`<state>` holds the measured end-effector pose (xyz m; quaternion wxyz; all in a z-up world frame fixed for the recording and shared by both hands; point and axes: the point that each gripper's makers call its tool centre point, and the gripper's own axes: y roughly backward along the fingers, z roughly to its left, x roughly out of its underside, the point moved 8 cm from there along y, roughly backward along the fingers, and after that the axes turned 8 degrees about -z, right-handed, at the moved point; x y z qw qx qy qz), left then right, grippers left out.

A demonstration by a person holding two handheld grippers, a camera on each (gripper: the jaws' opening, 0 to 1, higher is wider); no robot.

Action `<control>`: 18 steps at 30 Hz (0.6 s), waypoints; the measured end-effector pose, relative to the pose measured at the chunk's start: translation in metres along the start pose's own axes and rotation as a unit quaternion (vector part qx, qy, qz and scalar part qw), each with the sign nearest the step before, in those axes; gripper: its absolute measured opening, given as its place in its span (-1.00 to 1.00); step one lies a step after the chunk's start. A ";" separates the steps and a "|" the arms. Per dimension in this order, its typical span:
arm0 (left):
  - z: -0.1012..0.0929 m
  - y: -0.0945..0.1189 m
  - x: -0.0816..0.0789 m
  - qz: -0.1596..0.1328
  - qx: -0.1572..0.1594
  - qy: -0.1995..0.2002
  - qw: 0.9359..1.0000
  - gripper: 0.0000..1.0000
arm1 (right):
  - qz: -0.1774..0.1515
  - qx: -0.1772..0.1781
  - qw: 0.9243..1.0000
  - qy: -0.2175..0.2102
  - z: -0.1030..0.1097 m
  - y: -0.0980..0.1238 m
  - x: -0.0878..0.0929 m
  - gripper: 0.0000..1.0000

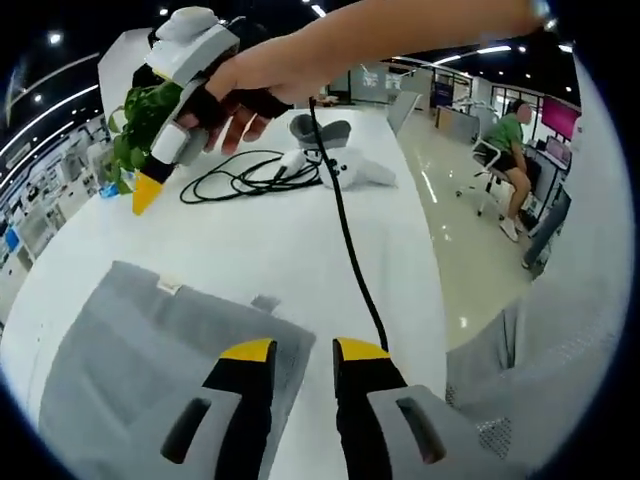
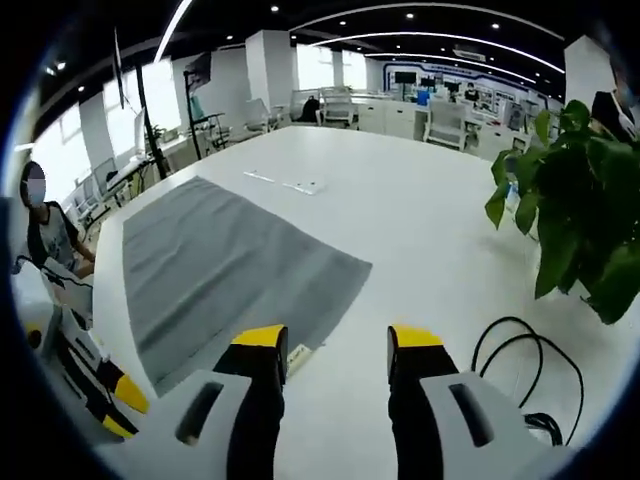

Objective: Fold the towel on the table until its edges align and the towel forms a compact rectangular stack.

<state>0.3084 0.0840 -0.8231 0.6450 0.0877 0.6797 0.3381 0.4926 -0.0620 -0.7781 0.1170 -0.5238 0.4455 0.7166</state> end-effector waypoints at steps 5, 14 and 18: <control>0.001 -0.010 0.007 0.009 0.003 0.010 1.000 -0.54 | 0.003 -0.007 1.000 0.000 -0.001 -0.004 0.003 -0.22; 0.002 -0.026 0.014 0.019 0.005 0.028 0.999 -0.54 | -0.001 -0.010 1.000 -0.003 0.000 -0.006 0.001 -0.26; 0.003 -0.030 0.015 0.021 0.002 0.037 0.999 -0.54 | -0.001 -0.011 1.000 -0.004 -0.002 -0.007 0.001 -0.27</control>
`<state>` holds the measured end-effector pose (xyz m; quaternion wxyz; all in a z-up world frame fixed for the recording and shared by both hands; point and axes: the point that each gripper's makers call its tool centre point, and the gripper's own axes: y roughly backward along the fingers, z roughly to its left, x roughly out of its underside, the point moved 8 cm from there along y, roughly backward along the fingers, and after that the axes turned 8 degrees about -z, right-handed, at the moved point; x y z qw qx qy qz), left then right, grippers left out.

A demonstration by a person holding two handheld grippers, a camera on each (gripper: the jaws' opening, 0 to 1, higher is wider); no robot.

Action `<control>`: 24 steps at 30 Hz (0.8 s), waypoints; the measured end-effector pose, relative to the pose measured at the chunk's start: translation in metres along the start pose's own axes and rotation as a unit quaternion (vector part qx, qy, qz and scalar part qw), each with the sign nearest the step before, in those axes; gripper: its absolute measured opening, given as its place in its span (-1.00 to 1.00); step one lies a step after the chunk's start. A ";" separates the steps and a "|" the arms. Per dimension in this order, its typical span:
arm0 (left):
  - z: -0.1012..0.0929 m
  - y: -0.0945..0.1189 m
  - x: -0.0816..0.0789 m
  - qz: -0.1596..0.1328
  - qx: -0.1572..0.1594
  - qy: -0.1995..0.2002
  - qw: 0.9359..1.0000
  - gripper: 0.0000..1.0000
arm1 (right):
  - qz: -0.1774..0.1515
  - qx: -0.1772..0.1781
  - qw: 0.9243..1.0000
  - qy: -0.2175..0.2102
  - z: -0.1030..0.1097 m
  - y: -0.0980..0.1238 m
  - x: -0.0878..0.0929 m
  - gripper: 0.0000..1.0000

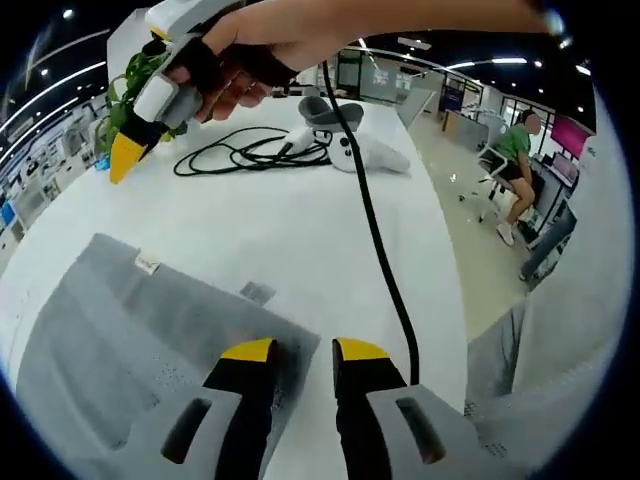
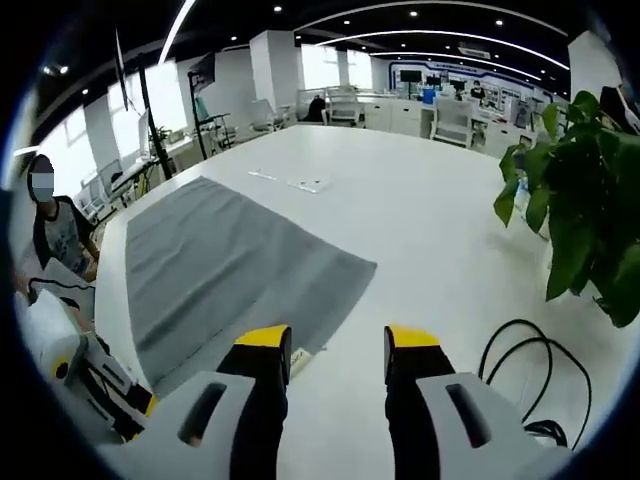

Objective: Fold the towel on the table until its edges align and the towel forms a compact rectangular stack.

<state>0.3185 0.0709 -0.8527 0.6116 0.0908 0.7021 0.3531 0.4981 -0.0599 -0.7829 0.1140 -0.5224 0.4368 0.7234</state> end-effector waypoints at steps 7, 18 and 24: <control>0.001 -0.003 0.002 0.005 -0.003 0.005 1.000 -0.57 | 0.004 -0.004 1.000 -0.001 -0.008 -0.009 0.000 -0.28; 0.003 -0.004 0.003 0.008 -0.025 -0.005 1.000 -0.85 | 0.006 -0.016 1.000 -0.015 -0.015 -0.033 0.000 -0.34; 0.005 -0.004 0.002 0.012 -0.020 0.002 1.000 -0.87 | 0.011 -0.025 0.999 -0.022 -0.018 -0.053 0.001 -0.37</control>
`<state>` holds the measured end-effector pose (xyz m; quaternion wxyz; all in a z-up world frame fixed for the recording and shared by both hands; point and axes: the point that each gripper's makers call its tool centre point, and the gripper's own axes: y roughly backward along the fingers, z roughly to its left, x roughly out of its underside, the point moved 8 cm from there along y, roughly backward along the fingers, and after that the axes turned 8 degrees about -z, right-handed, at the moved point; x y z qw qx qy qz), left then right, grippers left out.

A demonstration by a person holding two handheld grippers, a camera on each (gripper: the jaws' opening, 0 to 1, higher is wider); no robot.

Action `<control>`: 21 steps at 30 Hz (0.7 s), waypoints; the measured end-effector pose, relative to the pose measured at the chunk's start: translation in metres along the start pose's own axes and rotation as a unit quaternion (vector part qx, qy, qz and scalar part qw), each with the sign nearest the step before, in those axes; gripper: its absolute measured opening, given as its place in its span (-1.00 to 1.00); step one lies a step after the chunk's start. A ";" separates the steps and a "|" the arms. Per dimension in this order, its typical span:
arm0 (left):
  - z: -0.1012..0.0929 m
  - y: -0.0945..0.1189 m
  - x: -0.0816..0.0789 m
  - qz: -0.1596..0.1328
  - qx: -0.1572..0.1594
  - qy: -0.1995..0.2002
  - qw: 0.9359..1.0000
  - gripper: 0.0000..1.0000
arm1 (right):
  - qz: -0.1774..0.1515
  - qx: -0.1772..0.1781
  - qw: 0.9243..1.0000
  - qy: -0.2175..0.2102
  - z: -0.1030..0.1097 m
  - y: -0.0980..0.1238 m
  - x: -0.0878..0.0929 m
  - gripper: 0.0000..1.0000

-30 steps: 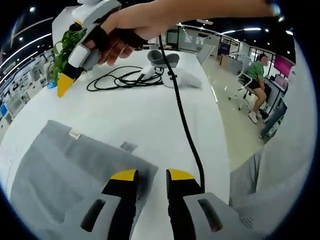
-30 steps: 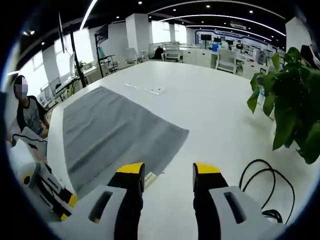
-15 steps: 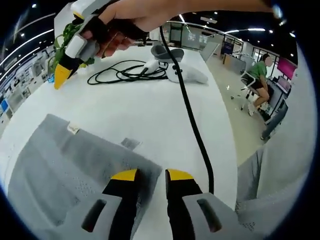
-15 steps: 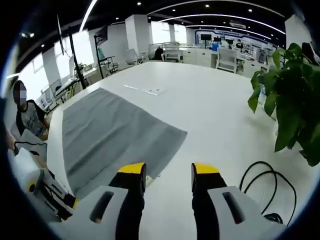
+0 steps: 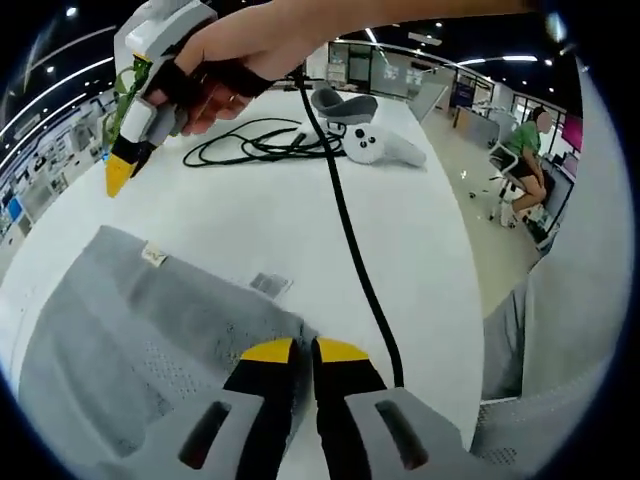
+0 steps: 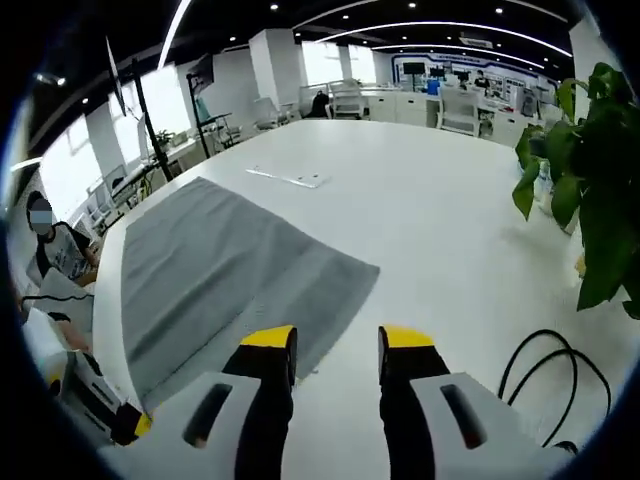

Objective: Fold the towel on the table until its edges align and the towel forms a compact rectangular stack.

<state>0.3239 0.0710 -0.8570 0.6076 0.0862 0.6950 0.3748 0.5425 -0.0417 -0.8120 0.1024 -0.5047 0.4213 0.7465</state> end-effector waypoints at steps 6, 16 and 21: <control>0.001 -0.001 0.001 0.005 -0.001 -0.004 1.000 -0.87 | 0.003 0.002 1.000 0.004 0.001 -0.018 0.001 -0.40; -0.002 -0.001 0.002 0.006 0.000 -0.009 1.000 -0.87 | 0.009 0.050 0.999 0.004 0.012 -0.024 -0.003 -0.46; -0.001 -0.001 0.001 0.007 0.008 -0.004 1.000 -0.87 | 0.025 0.059 0.998 0.026 0.010 -0.044 -0.011 -0.47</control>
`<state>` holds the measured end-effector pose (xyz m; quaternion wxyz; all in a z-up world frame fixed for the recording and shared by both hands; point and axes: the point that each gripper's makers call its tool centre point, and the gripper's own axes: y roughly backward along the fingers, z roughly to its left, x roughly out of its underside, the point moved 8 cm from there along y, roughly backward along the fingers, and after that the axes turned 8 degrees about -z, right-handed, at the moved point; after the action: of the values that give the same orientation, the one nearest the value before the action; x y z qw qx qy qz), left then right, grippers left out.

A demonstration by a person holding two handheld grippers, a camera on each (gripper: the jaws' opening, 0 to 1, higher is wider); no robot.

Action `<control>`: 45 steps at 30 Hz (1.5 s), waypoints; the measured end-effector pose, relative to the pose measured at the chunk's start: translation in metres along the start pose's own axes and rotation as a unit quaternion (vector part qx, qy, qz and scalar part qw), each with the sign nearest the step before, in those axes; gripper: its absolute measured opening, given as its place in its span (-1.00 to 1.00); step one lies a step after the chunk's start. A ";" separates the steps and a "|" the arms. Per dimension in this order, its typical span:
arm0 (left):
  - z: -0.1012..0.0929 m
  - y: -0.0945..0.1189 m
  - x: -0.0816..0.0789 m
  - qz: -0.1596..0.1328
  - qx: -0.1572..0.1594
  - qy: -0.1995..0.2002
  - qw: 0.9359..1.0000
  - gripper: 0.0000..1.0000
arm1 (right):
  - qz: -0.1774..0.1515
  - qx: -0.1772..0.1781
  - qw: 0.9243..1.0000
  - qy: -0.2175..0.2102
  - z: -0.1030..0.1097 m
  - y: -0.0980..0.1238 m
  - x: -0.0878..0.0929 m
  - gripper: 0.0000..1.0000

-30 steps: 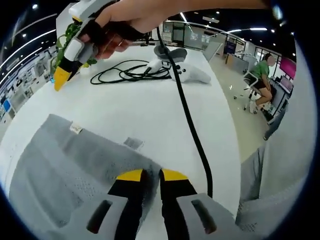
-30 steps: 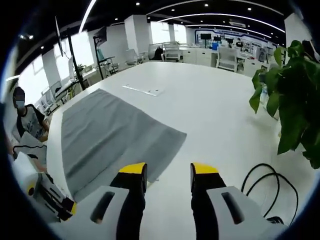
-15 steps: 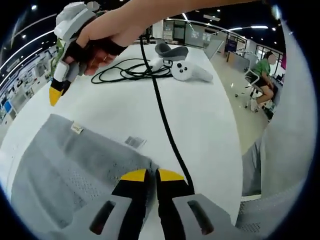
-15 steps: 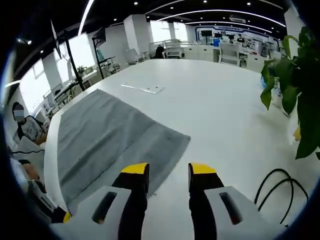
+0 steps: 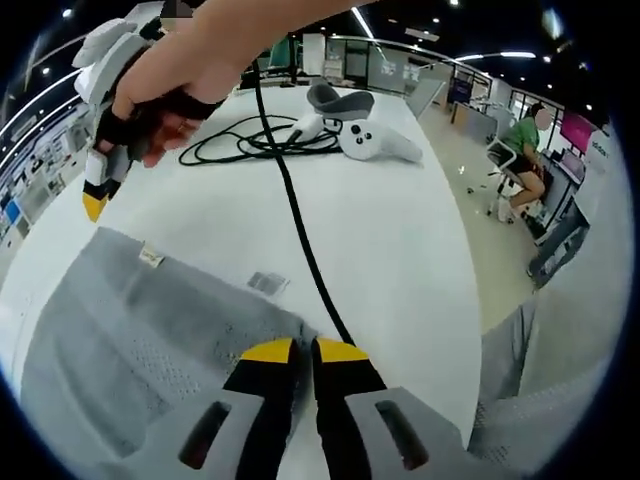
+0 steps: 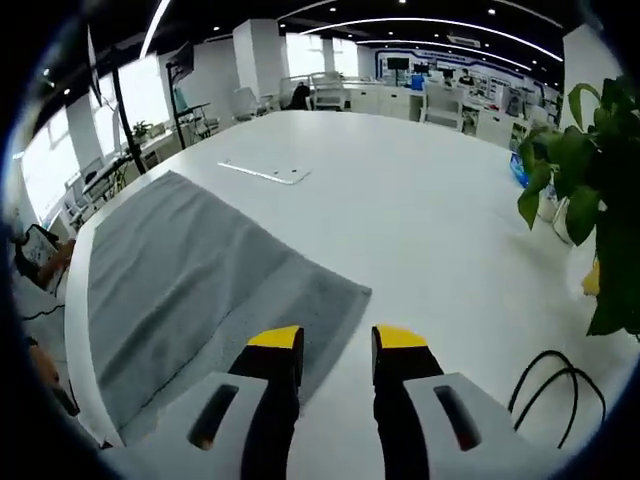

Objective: Fold the towel on the table until its edges align and the towel forms a compact rectangular stack.

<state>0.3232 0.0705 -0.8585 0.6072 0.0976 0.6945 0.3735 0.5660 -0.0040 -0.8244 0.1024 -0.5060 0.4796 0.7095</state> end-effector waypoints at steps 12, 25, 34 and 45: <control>-0.001 0.002 -0.001 0.000 -0.007 0.001 1.000 -0.87 | 0.063 -0.002 0.997 0.051 -0.011 -0.056 -0.007 -0.63; 0.000 0.002 -0.002 0.001 -0.003 0.006 1.000 -0.87 | 0.066 -0.001 0.996 0.064 -0.019 -0.060 -0.004 -0.66; 0.001 0.002 -0.002 0.001 0.002 0.006 1.000 -0.87 | 0.075 -0.027 0.995 0.064 -0.016 -0.070 -0.006 -0.95; 0.003 0.022 -0.021 -0.065 -0.026 0.093 0.993 -0.90 | 0.080 -0.027 0.994 0.070 -0.023 -0.046 -0.019 -0.98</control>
<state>0.3237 0.0748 -0.8286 0.5656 0.0009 0.7427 0.3585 0.6185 0.0080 -0.8361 -0.0020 -0.5169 0.5048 0.6914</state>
